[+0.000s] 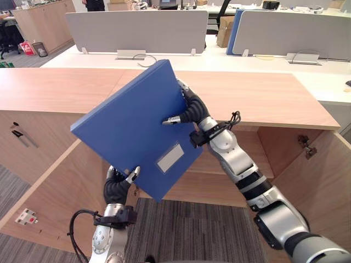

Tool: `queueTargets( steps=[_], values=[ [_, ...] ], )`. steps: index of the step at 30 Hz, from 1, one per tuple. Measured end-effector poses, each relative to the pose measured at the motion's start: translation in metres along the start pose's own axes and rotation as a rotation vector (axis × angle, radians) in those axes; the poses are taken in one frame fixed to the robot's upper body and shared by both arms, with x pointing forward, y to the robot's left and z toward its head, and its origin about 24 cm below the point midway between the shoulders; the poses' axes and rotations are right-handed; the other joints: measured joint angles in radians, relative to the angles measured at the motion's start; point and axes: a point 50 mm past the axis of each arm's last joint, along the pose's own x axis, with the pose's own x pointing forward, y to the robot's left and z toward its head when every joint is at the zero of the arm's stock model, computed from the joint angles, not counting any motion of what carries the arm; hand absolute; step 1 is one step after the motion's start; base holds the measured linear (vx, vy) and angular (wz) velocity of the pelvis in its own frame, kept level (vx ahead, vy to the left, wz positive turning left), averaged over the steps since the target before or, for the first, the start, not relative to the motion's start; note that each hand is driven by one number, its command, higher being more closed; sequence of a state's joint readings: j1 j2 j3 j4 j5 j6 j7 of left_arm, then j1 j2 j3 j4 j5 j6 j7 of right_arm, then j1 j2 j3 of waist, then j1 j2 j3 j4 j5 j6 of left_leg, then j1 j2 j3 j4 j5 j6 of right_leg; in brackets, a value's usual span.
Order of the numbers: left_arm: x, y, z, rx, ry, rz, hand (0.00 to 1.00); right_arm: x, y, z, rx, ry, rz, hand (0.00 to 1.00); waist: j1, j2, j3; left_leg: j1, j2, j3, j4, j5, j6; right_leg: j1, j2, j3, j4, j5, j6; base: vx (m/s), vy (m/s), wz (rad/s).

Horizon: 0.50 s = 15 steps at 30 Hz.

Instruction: Walk over to the cabinet, pick up the folder, carry it to the office cabinet, place the folder inside the office cabinet, then close the office cabinet door

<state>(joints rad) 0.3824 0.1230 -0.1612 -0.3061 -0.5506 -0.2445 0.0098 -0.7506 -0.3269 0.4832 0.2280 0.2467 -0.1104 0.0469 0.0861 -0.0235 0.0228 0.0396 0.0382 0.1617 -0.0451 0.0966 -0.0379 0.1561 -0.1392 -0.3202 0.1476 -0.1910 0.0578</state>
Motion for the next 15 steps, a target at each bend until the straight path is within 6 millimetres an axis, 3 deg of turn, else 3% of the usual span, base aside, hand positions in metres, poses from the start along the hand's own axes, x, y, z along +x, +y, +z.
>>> queueTargets(
  steps=[5,12,15],
  values=[
    [-0.009,0.003,-0.005,0.037,0.066,-0.041,1.0,-0.004,-0.005,-0.002,0.114,0.05,0.182,1.0,0.002,0.001,0.0,-0.001,-0.001,-0.007,0.0,0.0,0.0,0.003,0.0,-0.001,-0.001,0.0,0.0,0.0,0.0,0.03],
    [-0.012,0.014,0.0,0.163,0.123,-0.121,1.0,-0.033,-0.006,-0.041,0.394,0.28,0.323,1.0,0.017,0.02,-0.014,0.0,-0.001,-0.01,-0.004,0.006,-0.003,0.003,0.002,-0.001,-0.001,0.0,0.0,-0.01,0.0,0.0],
    [-0.011,0.016,0.002,0.178,0.122,-0.123,1.0,-0.035,-0.004,-0.045,0.43,0.305,0.333,1.0,0.021,0.029,-0.02,0.0,0.001,-0.011,-0.004,0.009,-0.004,0.003,0.005,-0.001,-0.001,0.0,-0.001,0.0,0.0,0.0]
  ],
)
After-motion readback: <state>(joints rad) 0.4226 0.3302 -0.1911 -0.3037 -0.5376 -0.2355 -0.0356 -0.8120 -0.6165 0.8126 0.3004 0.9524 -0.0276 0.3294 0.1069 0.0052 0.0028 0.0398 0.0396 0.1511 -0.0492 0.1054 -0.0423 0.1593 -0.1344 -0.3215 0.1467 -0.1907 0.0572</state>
